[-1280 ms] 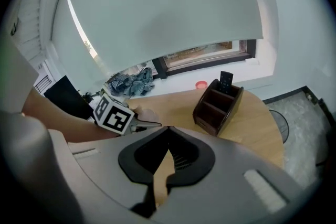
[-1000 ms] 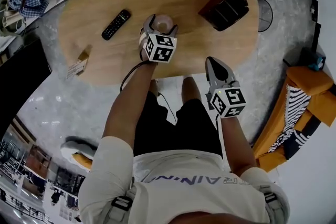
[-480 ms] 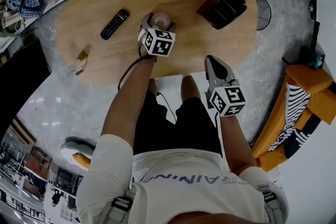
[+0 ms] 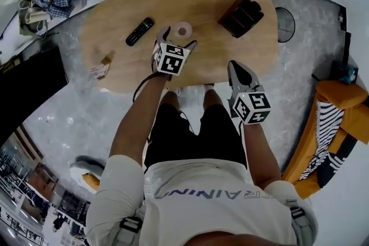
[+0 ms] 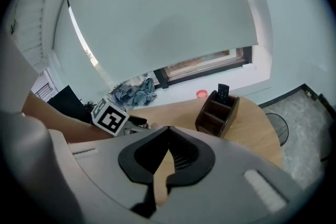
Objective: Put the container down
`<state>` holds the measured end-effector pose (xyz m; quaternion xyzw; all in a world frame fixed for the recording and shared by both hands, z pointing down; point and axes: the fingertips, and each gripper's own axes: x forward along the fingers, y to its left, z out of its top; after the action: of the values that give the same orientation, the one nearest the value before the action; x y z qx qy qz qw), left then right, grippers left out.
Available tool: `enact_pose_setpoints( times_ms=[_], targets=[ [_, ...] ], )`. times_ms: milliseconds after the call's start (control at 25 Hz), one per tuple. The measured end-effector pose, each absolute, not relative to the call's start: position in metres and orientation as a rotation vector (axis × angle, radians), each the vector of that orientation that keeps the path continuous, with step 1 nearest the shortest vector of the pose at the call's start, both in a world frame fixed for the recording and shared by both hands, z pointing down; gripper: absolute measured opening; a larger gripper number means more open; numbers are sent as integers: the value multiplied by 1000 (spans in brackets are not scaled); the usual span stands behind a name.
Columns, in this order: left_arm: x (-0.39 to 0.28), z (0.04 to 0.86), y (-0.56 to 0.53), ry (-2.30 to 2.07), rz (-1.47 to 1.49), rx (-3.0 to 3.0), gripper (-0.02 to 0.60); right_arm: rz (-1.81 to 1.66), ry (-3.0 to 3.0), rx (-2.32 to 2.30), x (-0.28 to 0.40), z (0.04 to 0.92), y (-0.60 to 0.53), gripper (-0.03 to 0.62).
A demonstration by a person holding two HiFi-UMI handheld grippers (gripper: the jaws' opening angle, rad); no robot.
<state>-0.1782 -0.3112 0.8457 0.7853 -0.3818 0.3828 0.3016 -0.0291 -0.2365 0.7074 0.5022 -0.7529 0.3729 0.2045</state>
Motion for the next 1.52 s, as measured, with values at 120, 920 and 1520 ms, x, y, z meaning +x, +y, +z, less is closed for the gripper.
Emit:
enact_pose_setpoints(
  times_ms=[120,920,1520],
  targets=[
    [-188,798,-301,-1050,954,2080,437,987,-2101,1425,-24,689,-247,17],
    [-298,428,-216,-1867,290,2018,20,547,-2592,1079,-82,449,-286,15],
    [-275,319,-233,-1991,173,2153,3,364,-2764,1098,-70,337,-314,15]
  ],
)
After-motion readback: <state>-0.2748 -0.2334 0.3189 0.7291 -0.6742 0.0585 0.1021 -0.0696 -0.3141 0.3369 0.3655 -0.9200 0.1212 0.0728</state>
